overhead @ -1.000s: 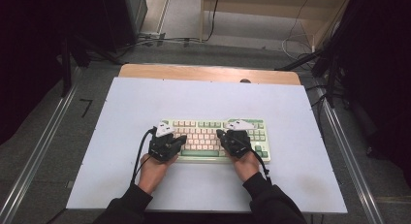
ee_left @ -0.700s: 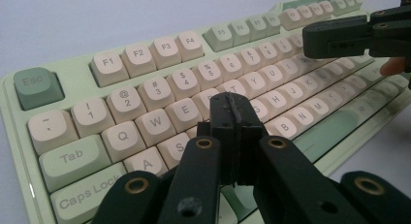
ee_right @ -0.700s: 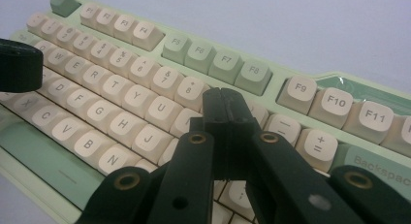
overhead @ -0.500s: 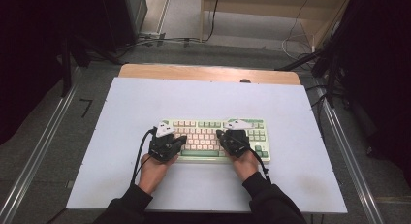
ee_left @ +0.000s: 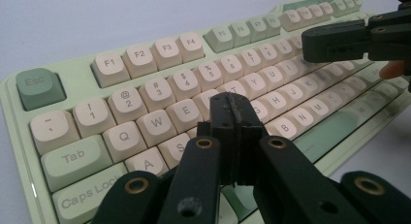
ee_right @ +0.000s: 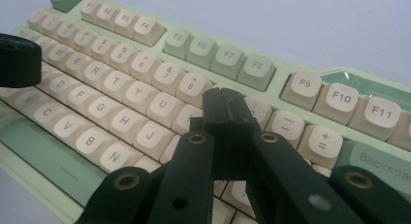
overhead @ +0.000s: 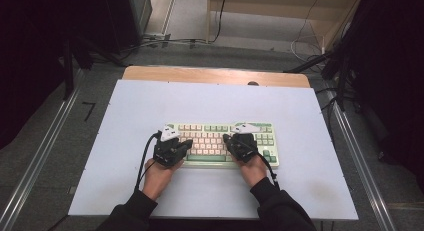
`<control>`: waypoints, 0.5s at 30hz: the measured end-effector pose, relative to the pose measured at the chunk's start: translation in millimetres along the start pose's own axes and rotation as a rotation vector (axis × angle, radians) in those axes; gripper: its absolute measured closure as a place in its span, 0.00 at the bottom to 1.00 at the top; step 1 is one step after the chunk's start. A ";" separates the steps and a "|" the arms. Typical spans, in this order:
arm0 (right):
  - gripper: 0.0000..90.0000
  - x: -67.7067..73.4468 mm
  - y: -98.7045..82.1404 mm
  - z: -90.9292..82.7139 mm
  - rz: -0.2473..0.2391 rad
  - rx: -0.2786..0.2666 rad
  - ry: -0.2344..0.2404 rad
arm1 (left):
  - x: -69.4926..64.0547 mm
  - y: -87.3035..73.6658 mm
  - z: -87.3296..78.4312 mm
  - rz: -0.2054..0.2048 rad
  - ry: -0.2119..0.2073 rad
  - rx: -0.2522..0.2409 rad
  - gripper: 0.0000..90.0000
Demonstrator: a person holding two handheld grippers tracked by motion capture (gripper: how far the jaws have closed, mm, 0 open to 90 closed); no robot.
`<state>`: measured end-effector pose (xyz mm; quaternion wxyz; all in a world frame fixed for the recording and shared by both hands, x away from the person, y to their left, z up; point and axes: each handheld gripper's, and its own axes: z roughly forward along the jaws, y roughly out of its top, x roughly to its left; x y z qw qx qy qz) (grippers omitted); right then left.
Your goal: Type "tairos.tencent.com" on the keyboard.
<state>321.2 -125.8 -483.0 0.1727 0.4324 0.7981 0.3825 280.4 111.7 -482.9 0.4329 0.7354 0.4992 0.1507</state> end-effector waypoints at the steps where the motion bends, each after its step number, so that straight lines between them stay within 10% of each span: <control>1: 0.97 0.2 0.2 -0.6 0.001 -0.003 0.001 | 0.0 0.0 0.0 0.000 0.000 -0.001 1.00; 15: 0.97 4.0 1.4 -9.3 -0.011 -0.018 0.018 | 5.3 0.9 -3.1 -0.013 0.033 -0.017 1.00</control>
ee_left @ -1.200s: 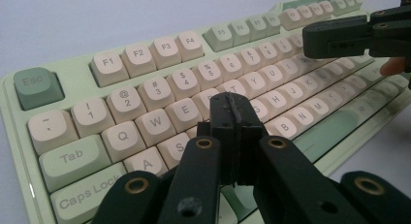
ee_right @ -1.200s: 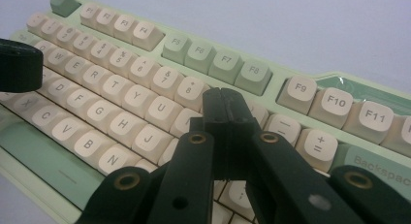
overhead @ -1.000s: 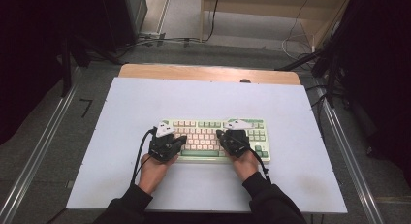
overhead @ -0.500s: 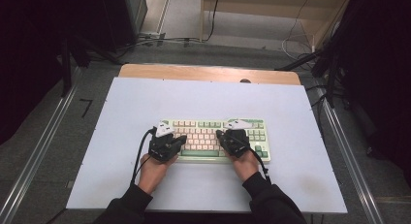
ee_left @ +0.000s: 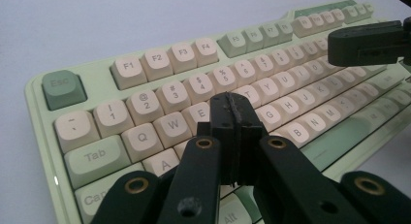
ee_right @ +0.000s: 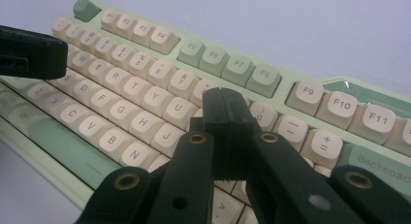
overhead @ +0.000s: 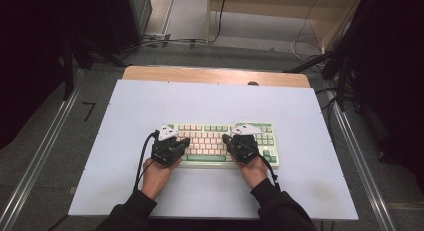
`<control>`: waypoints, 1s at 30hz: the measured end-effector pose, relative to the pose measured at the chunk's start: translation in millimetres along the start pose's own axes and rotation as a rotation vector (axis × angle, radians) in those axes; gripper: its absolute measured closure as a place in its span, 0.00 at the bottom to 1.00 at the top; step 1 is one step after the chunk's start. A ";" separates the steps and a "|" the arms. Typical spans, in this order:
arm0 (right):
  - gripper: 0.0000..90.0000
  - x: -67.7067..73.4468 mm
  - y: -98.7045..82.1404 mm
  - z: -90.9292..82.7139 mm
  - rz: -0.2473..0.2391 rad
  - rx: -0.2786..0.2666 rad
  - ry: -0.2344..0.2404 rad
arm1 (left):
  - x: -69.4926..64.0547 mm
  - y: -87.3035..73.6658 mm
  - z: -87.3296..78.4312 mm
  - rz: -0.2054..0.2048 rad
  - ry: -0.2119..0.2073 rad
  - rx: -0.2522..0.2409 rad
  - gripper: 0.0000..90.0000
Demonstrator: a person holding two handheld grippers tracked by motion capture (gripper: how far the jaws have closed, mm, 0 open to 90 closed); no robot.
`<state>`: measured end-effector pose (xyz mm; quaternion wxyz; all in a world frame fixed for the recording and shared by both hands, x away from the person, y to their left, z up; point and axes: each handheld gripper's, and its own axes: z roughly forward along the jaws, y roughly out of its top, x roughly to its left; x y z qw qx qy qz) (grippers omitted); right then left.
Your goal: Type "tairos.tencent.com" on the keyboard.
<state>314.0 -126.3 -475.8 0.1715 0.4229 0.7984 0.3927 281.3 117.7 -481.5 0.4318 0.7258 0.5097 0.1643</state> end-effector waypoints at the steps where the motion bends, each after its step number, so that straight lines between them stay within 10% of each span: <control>1: 0.97 0.0 -0.1 -0.2 -0.001 0.000 0.000 | 0.5 0.1 -0.3 -0.001 0.004 -0.004 1.00; 30: 0.97 15.7 -7.8 -3.7 -0.036 0.014 0.043 | 8.8 1.0 -2.5 -0.015 0.031 -0.018 1.00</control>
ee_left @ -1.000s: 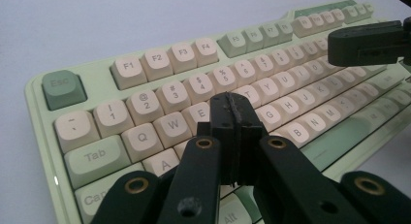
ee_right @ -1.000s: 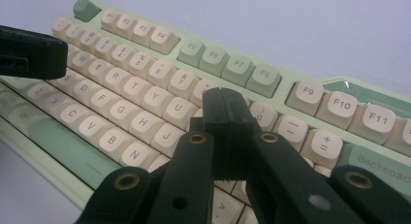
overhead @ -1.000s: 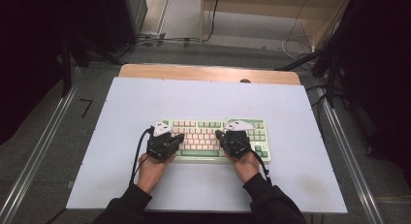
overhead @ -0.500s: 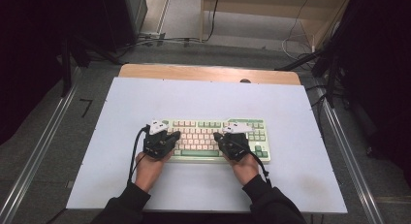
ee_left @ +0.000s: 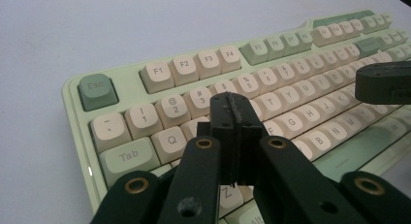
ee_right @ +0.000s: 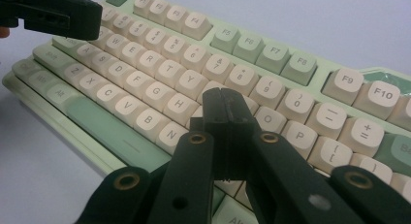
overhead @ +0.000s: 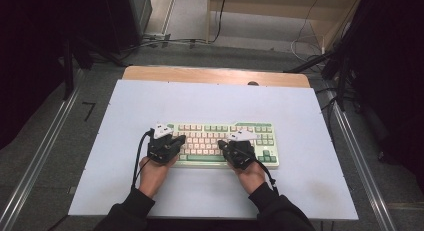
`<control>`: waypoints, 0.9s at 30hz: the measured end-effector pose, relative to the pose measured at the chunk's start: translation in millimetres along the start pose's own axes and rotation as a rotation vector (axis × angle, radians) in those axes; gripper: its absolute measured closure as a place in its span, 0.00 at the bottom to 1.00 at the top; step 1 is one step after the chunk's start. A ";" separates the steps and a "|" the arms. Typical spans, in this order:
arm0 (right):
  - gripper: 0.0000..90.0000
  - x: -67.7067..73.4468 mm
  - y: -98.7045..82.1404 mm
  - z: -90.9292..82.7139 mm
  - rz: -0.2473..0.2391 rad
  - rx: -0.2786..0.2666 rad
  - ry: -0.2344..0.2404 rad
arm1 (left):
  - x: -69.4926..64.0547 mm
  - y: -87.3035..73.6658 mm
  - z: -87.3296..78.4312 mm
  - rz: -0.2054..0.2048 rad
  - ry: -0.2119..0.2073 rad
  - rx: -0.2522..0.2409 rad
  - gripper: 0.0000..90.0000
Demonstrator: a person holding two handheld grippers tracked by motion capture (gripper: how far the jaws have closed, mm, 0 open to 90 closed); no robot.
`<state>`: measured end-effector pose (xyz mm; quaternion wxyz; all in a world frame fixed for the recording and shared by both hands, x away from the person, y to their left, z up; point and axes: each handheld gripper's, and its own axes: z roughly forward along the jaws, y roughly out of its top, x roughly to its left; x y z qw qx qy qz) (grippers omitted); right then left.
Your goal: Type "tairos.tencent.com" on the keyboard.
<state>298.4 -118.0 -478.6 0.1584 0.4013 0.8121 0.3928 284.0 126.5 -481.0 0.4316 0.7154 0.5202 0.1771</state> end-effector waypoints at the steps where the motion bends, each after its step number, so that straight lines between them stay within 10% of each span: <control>1: 0.97 0.2 -0.2 0.1 0.000 0.000 0.001 | -0.1 0.0 -0.1 0.000 -0.001 0.000 1.00; 27: 0.97 6.3 -5.7 4.6 -0.017 0.025 0.011 | -0.8 0.0 -0.3 -0.004 -0.006 -0.002 1.00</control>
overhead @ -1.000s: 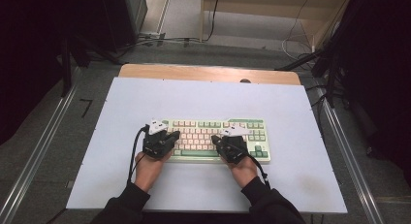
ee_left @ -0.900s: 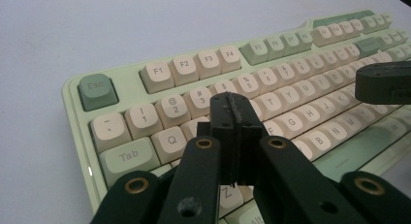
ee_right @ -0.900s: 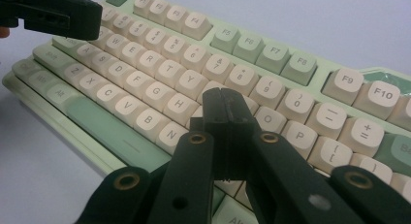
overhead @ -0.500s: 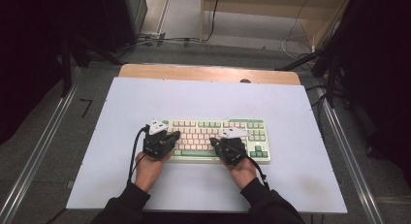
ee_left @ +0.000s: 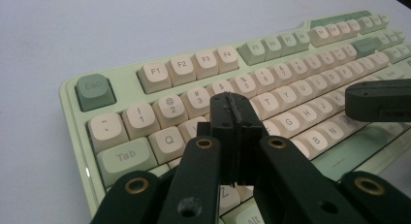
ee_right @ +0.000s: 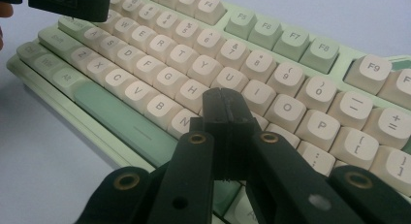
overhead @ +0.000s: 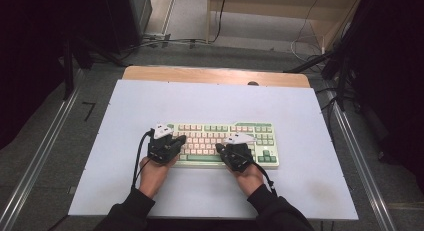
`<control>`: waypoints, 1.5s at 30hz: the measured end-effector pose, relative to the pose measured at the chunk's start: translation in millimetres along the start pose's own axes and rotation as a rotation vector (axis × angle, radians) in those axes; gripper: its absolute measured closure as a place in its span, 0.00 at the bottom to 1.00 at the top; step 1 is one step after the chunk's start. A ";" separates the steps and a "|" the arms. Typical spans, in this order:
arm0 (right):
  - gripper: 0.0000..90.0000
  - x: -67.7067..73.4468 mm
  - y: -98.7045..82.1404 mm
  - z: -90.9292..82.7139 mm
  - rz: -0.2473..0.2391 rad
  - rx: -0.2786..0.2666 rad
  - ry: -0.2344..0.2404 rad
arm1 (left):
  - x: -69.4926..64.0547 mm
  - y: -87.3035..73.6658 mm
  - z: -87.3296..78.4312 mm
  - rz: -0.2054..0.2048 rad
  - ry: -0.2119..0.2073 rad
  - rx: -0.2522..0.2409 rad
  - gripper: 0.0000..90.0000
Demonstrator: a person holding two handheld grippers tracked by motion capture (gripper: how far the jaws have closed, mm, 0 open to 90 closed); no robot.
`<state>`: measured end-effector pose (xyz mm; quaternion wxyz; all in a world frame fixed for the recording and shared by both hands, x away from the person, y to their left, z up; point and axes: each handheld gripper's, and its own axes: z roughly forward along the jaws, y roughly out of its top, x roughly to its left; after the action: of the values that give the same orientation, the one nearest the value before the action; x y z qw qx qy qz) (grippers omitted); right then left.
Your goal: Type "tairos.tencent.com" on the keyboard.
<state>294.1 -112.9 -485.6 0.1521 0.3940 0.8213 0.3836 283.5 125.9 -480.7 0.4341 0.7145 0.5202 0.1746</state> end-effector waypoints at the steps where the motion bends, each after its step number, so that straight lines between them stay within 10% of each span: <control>1: 0.97 0.4 -0.3 0.5 0.000 0.000 0.000 | 0.0 0.0 0.0 0.000 0.000 0.000 1.00; 31: 0.97 1.0 -0.9 -1.7 0.004 -0.013 0.003 | -0.2 0.8 -1.8 0.000 -0.003 -0.007 1.00; 45: 0.97 -21.5 1.6 -23.7 0.047 -0.059 -0.030 | 1.3 2.1 -6.7 -0.006 0.001 -0.022 1.00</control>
<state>295.7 -140.7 -469.9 0.1667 0.4142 0.7978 0.4051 280.6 129.9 -475.5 0.4422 0.7079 0.5207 0.1794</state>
